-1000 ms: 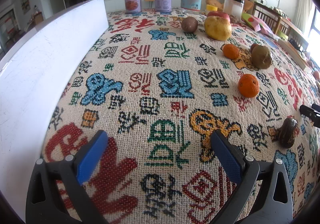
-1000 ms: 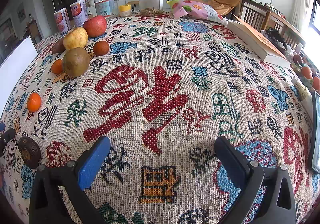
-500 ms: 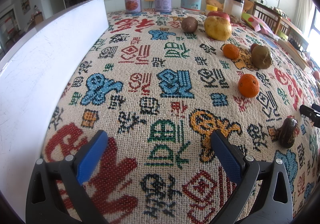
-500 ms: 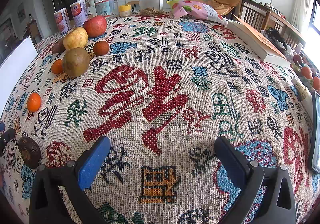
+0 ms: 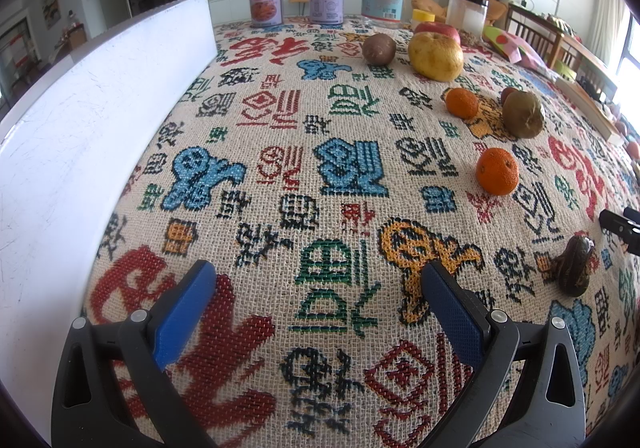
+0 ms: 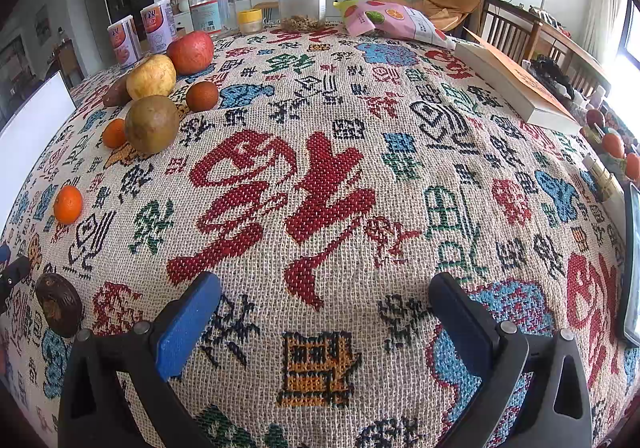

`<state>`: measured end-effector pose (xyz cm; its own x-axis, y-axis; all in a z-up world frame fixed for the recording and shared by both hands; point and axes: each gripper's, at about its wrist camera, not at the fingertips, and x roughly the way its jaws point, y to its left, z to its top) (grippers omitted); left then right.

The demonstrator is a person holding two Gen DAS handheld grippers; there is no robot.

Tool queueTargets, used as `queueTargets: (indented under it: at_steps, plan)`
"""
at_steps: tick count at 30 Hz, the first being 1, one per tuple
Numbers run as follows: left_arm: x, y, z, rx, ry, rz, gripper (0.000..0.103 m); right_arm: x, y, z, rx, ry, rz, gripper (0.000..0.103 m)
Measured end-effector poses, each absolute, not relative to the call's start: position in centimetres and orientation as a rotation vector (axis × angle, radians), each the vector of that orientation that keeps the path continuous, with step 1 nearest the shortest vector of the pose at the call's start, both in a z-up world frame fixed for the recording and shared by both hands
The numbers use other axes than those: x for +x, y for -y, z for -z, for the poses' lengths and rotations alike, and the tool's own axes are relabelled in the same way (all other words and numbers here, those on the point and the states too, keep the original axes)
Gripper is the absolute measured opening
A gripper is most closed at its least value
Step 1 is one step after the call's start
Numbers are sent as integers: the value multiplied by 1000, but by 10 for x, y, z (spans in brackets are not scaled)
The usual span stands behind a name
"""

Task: Organize fruits
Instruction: 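Move the left gripper to the mandarin and close on it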

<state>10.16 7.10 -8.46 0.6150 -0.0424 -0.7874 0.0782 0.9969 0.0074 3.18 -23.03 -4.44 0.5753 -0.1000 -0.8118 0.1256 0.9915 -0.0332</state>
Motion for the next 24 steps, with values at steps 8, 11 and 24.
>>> queueTargets:
  at_steps: [8, 11, 24]
  plan:
    - [102, -72, 83, 27, -902, 153, 102, 32, 230, 45, 29, -949, 132, 103]
    - [95, -66, 80, 46, -908, 255, 102, 32, 230, 45, 29, -949, 132, 103]
    - [163, 19, 75, 81, -959, 356, 81, 32, 230, 45, 30, -949, 132, 103]
